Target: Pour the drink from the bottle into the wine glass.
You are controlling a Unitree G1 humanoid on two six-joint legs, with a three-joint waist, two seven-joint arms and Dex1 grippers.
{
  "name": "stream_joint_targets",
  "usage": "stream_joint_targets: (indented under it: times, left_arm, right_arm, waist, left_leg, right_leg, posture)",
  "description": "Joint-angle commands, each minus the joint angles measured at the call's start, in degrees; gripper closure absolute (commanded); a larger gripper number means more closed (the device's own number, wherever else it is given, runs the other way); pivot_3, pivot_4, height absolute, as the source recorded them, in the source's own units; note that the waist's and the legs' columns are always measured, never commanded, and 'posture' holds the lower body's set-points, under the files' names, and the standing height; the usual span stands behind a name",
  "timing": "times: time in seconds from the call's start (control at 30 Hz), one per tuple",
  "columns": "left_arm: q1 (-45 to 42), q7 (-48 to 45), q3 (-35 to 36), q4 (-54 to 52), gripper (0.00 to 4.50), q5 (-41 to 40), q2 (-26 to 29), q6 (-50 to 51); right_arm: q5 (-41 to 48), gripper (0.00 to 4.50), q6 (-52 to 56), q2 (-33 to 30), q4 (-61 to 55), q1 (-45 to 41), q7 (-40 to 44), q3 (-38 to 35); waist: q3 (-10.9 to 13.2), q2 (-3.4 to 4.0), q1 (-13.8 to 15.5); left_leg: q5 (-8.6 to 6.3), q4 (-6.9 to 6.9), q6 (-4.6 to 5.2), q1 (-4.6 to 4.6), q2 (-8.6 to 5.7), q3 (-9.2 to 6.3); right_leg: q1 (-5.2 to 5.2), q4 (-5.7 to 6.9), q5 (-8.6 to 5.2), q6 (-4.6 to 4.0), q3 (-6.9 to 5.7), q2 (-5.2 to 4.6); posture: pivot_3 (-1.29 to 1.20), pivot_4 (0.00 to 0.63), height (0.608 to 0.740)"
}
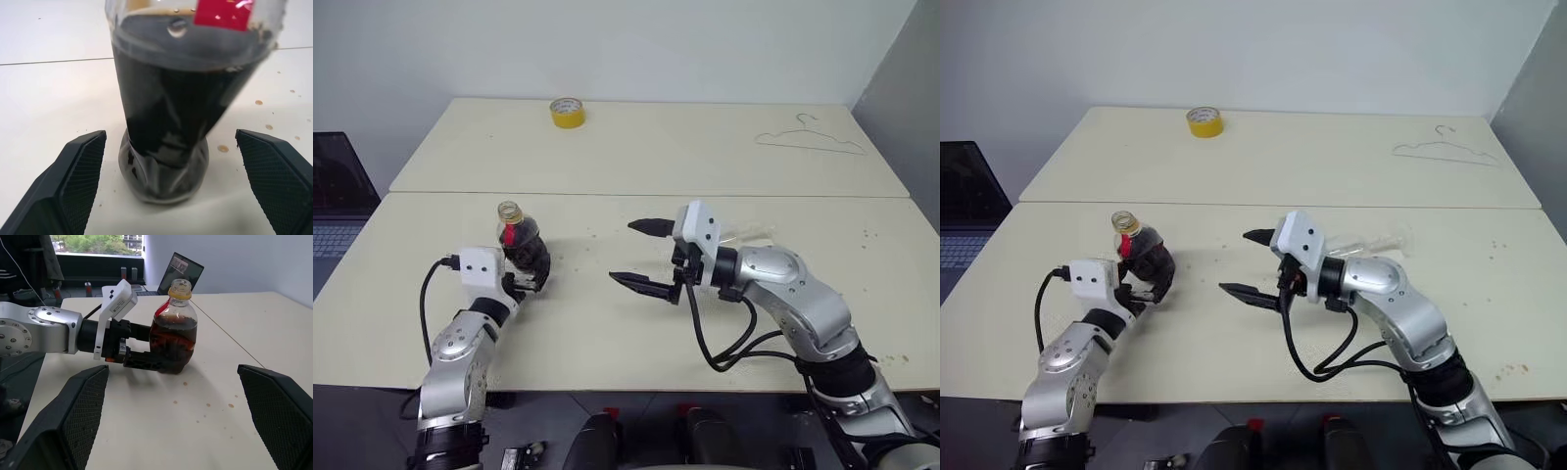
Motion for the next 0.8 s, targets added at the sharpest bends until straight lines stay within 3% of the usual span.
stream_joint_targets:
  times: [0.03, 0.33, 0.53, 0.63, 0.8]
  left_arm:
    - [2.6, 0.2, 0.2, -3.8, 0.02, 0.7, 0.1, -1.7]
    - [13.2, -3.2, -0.1, -9.8, 0.02, 0.3, 1.4, -2.8]
    - [15.4, -6.7, -7.9, -16.2, 0.02, 3.4, 2.9, -2.1]
    - [14.1, -10.2, -12.7, -19.9, 0.02, 2.3, 4.6, 0.9]
    - [6.6, -13.6, -15.0, -20.8, 0.02, -1.1, 6.2, 6.3]
  right_arm:
    - [0.2, 0.00, -1.5, -1.5, -3.8, 1.0, 1.2, -0.8]
    - [0.4, 0.00, -1.7, -5.0, -6.4, 4.7, 0.4, -3.9]
    - [-2.4, 0.00, -3.3, -9.1, -7.0, 9.3, -2.2, -9.4]
    - [-6.7, 0.00, -5.3, -12.8, -6.3, 12.5, -4.0, -11.9]
    - [-14.7, 0.00, -6.4, -18.4, -4.7, 15.0, -6.2, -12.1]
  waist:
    - [0.0, 0.00, 0.0]
    - [0.0, 0.00, 0.0]
    - [0.0, 0.00, 0.6]
    - [0.0, 0.01, 0.8]
    - [0.0, 0.03, 0.9]
  left_leg:
    - [0.00, 0.00, 0.00, 0.00, 0.00, 0.01]
    - [-0.02, -0.02, 0.03, 0.01, 0.02, 0.01]
    - [-0.02, 0.00, 0.04, 0.01, -0.02, 0.03]
    - [-0.02, 0.00, 0.04, 0.01, -0.03, 0.04]
    - [-0.02, -0.01, 0.04, 0.06, 0.04, 0.06]
  right_leg:
    - [0.01, -0.01, 0.00, 0.00, 0.01, 0.00]
    - [0.03, -0.01, 0.00, 0.00, 0.01, 0.00]
    - [0.10, -0.06, -0.01, 0.01, 0.01, -0.03]
    - [0.11, -0.06, -0.01, 0.01, 0.01, -0.03]
    - [0.12, -0.02, -0.01, 0.01, 0.00, 0.04]
  posture:
    - [0.00, 0.150, 0.740]
    - [0.00, 0.150, 0.740]
    - [0.00, 0.150, 0.740]
    - [0.00, 0.150, 0.740]
    - [0.00, 0.150, 0.740]
